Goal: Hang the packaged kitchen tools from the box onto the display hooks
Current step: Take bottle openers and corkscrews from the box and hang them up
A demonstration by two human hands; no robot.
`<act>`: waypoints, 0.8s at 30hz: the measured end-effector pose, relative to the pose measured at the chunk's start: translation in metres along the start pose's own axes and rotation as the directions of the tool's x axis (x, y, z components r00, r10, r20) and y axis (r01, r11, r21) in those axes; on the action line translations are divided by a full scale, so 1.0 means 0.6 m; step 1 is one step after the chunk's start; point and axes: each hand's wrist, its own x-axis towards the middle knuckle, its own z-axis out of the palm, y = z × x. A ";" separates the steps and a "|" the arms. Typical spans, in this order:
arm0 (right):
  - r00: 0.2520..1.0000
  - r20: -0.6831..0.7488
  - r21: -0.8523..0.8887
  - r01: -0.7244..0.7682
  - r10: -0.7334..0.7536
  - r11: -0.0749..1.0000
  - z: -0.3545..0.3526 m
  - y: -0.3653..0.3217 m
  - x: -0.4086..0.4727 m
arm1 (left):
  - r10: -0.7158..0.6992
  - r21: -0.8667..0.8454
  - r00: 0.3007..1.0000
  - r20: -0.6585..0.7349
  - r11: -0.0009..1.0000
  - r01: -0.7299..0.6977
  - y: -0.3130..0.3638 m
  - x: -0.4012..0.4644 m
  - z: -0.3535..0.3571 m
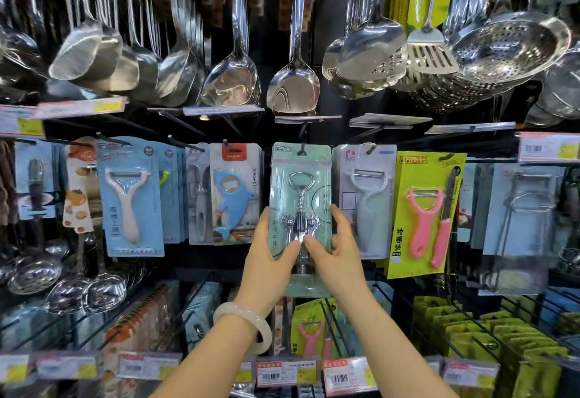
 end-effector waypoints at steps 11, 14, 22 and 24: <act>0.998 0.023 -0.362 -0.046 0.058 0.931 0.012 -0.004 0.021 | -0.170 0.406 0.977 0.129 0.908 0.104 -0.028 0.041 0.005; 0.996 0.016 -0.420 -0.073 0.088 0.905 0.016 -0.001 0.030 | -0.179 0.467 0.970 0.163 0.880 0.083 -0.034 0.053 0.004; 0.992 -0.001 -0.541 -0.109 0.129 0.834 0.024 0.011 0.047 | -0.228 0.568 0.958 0.176 0.818 0.091 -0.041 0.072 0.008; 0.990 0.008 -0.555 -0.113 0.142 0.824 0.025 0.015 0.038 | -0.237 0.589 0.954 0.183 0.803 0.087 -0.049 0.064 0.010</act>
